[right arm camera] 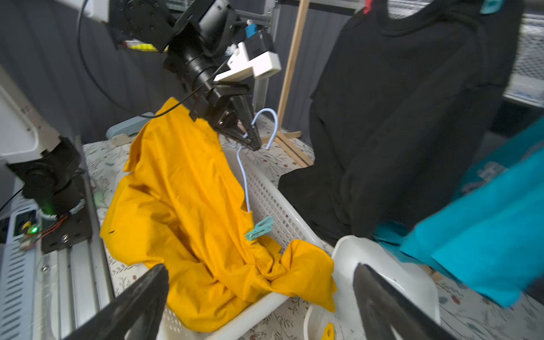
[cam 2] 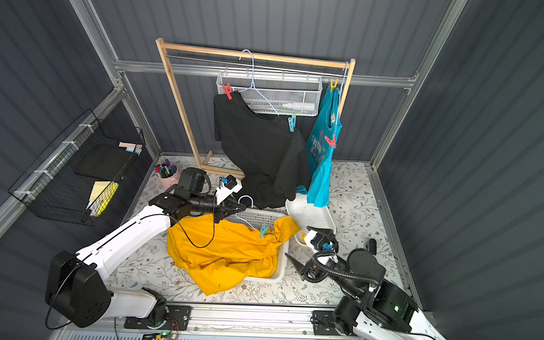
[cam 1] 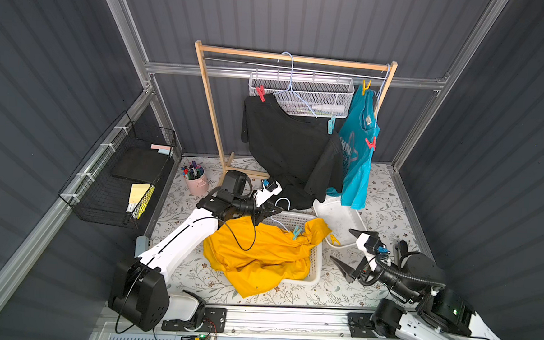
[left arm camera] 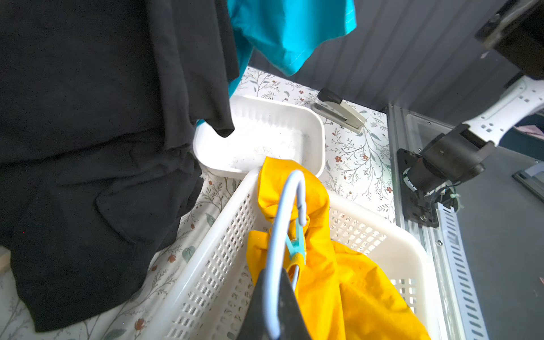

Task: Remove the clothespins securing t-shirts to the hanger
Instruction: Remove the clothespin from the hanger.

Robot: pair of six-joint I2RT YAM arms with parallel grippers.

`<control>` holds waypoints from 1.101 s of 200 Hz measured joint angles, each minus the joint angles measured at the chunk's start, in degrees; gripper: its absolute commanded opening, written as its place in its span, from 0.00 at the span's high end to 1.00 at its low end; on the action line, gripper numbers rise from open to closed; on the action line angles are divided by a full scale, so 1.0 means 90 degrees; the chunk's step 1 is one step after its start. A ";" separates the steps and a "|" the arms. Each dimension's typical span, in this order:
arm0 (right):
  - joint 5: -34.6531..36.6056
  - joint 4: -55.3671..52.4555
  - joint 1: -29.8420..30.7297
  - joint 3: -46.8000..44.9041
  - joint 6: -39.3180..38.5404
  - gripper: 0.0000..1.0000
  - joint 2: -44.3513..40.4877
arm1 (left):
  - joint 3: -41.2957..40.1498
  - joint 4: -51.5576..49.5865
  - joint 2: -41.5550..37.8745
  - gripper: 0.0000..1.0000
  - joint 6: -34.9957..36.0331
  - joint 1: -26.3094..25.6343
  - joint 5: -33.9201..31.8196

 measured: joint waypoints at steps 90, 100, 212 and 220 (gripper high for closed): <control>-0.1763 -0.1423 -0.0002 0.1141 -0.2244 0.01 0.2336 | -0.1326 0.0175 -0.1600 1.00 0.1647 0.0000 0.0770; -0.1855 -0.1537 -0.0002 0.1275 -0.2399 0.01 0.2640 | -0.1474 0.0233 -0.1812 1.00 0.1739 0.0000 0.0816; -0.1600 -0.1506 -0.0236 0.1763 -0.3466 0.03 0.4114 | -0.1690 0.0277 -0.2098 1.00 0.2424 0.0000 0.1292; -0.1605 -0.1460 -0.0272 0.1768 -0.3497 0.04 0.4204 | -0.1690 0.0274 -0.2076 1.00 0.2429 0.0000 0.1297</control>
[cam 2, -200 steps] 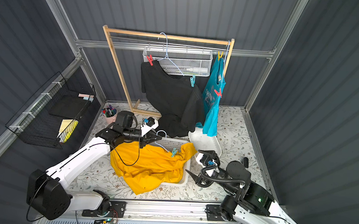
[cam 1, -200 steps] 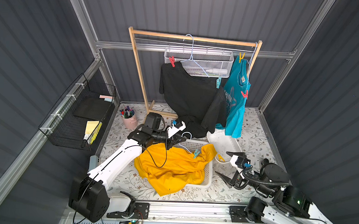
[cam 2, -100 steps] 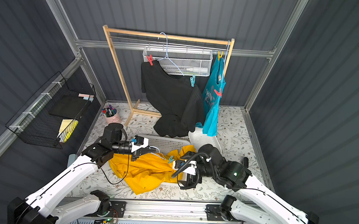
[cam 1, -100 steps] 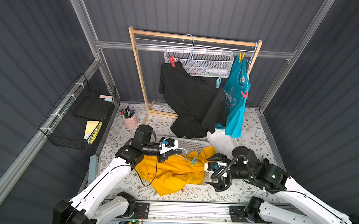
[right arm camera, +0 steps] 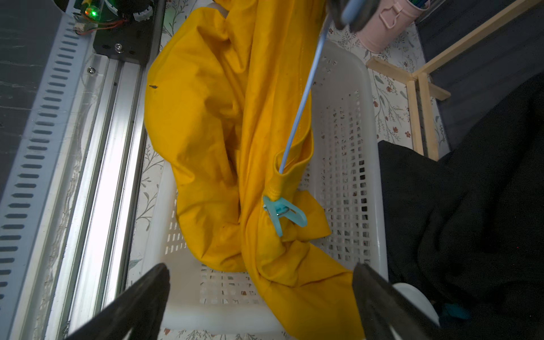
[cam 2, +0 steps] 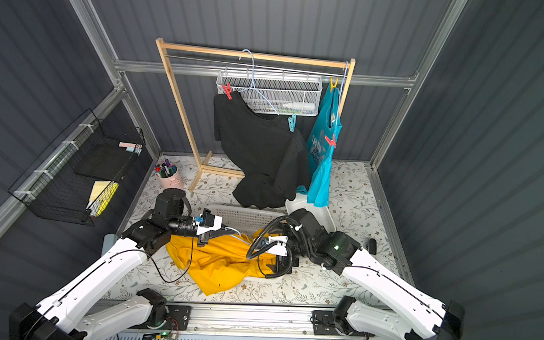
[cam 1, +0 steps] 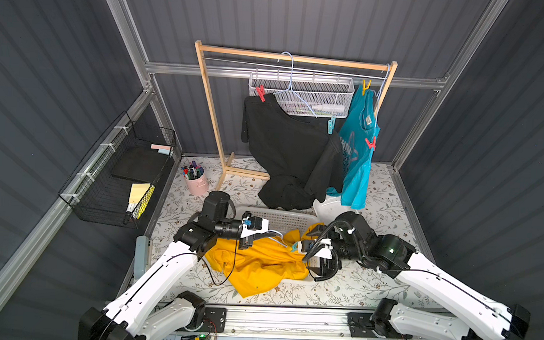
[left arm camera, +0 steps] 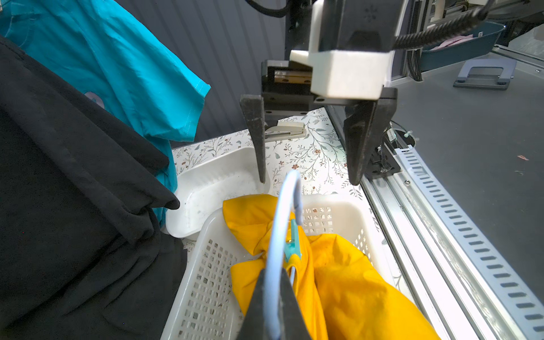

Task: Remove the clothespins securing t-shirts to the hanger
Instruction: Remove the clothespin from the hanger.

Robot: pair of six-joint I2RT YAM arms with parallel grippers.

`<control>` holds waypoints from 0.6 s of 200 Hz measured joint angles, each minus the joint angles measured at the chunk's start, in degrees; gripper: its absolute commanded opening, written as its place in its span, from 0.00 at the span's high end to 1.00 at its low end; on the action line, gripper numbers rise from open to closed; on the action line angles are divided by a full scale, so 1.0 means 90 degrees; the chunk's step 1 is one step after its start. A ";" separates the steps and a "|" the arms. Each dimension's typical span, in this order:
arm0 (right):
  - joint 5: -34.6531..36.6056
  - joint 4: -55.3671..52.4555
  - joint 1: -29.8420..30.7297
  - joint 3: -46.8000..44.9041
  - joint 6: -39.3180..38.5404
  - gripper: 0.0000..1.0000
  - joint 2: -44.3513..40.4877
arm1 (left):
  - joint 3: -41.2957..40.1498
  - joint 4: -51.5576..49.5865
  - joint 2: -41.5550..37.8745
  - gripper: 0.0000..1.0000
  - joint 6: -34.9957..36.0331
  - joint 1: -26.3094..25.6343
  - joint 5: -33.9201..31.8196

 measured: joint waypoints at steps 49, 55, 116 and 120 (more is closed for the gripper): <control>-0.0153 0.0211 -0.0202 0.0058 0.0017 0.10 0.0549 | 0.0000 -0.0068 0.0058 1.00 0.0131 0.0000 0.0172; -0.0202 0.0265 -0.0206 0.0058 0.0029 0.11 0.0588 | 0.0000 -0.0075 0.0058 1.00 0.0148 0.0000 0.0197; -0.0685 0.0500 -0.0206 0.0146 0.0015 0.25 0.1100 | 0.0000 -0.0146 0.0056 1.00 0.0238 0.0000 0.0255; -0.0709 0.0491 -0.0206 0.0170 0.0022 0.26 0.1151 | 0.0000 -0.0151 0.0056 1.00 0.0240 0.0000 0.0255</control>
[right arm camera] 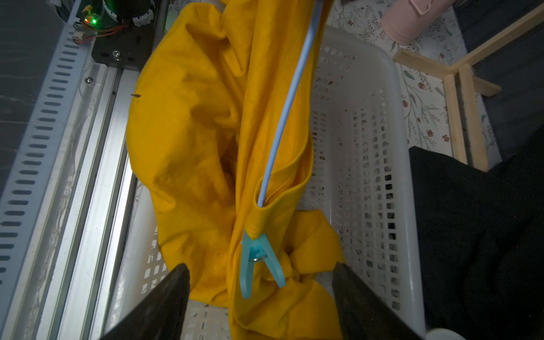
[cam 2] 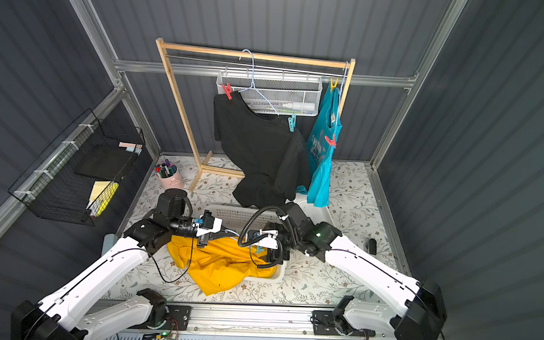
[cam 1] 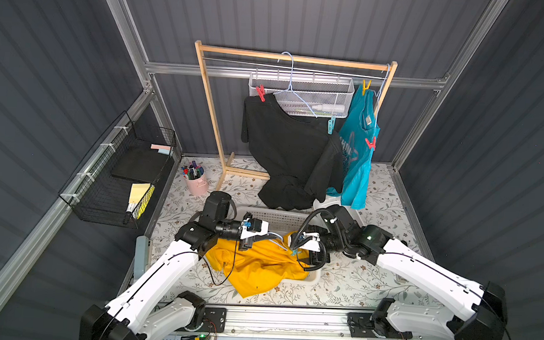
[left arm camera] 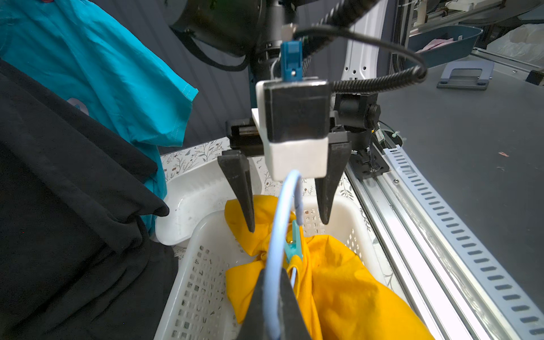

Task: Remove the clothespins securing t-shirts to the hanger
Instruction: Remove the clothespin from the hanger.

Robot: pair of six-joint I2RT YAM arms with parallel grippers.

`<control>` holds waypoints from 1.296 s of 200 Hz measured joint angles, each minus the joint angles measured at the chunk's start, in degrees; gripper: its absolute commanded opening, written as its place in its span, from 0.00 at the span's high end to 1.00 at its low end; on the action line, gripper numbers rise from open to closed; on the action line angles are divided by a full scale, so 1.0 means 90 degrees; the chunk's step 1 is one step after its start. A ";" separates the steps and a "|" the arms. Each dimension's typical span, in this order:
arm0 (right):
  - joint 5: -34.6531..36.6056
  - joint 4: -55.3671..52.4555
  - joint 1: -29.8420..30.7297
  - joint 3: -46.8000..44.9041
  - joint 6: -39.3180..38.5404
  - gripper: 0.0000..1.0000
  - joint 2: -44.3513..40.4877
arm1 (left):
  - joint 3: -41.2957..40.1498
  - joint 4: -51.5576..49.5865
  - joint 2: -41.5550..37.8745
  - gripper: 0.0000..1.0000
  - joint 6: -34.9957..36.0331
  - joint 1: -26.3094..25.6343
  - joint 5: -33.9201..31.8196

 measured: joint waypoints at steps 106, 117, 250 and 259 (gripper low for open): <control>-0.0172 -0.0117 0.0000 0.0080 -0.0015 0.56 0.0233 | 0.0000 -0.0034 -0.0053 1.00 0.0039 0.0000 0.0002; -0.0165 -0.0117 0.0000 0.0078 0.0007 0.60 0.0231 | 0.0000 -0.0034 -0.0058 1.00 0.0039 0.0000 0.0005; 0.0095 -0.0189 0.0000 0.0041 0.0087 0.92 0.0090 | -0.0005 -0.0029 -0.0112 1.00 0.0034 0.0000 0.0024; 0.0138 -0.0180 0.0000 0.0002 0.0119 0.92 -0.0027 | -0.0005 -0.0024 -0.0112 1.00 0.0032 0.0000 0.0027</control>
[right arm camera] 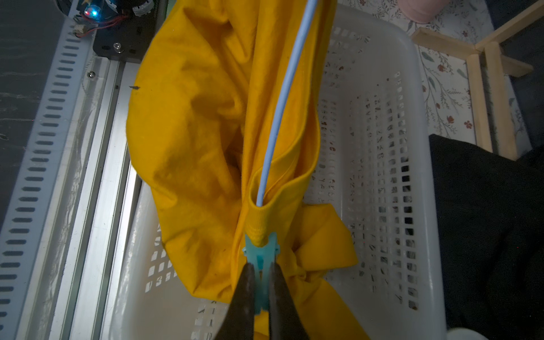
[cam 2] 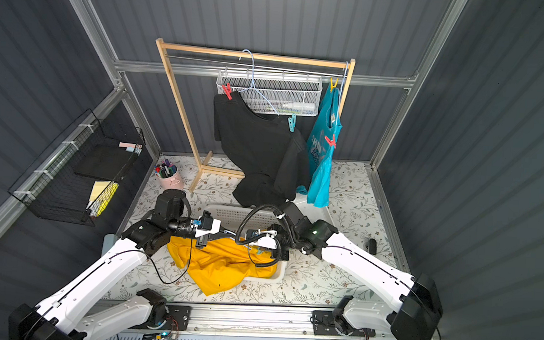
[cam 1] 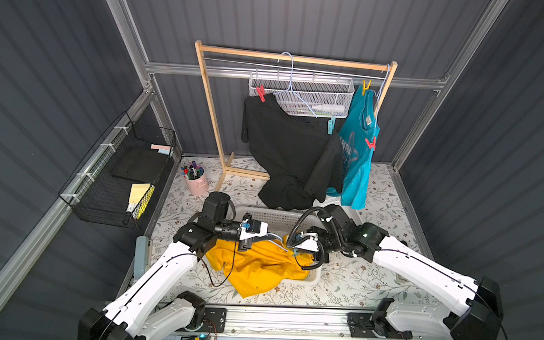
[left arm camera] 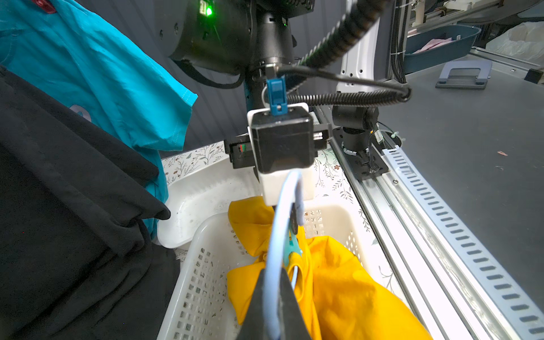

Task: Remove the clothespins securing t-shirts to the hanger
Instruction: Remove the clothespin from the hanger, then place the clothespin in the storage box.

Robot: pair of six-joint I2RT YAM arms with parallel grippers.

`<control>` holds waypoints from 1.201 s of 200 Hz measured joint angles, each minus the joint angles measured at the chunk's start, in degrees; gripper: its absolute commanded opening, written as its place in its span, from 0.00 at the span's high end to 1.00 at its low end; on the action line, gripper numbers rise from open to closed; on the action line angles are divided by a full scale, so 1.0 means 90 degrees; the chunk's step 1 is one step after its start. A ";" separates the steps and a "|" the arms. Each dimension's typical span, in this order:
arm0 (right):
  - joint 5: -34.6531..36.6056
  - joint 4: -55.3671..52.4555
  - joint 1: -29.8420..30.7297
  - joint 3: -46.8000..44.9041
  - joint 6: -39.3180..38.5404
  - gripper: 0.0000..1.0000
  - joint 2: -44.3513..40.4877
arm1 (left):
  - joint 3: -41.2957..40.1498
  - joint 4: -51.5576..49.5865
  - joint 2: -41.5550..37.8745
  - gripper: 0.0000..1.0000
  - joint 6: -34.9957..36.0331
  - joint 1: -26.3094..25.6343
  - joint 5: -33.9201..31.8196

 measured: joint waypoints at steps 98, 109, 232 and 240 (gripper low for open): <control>0.1661 0.0265 0.0002 -0.0289 0.1576 0.87 -0.1277 | 0.0000 0.0000 0.0002 1.00 -0.0170 0.0000 -0.0087; 0.2193 0.0279 0.0002 -0.0279 0.1950 0.85 -0.1304 | 0.0000 0.0015 0.0002 1.00 -0.0231 0.0000 -0.0131; 0.6278 -0.0690 -0.0843 0.0078 0.5173 0.50 -0.0709 | 0.0000 0.0265 0.0146 1.00 -0.0794 0.0000 -0.0466; 0.6227 -0.0707 -0.0962 0.0075 0.5272 0.47 -0.0726 | 0.0000 0.0279 0.0146 1.00 -0.0797 0.0000 -0.0466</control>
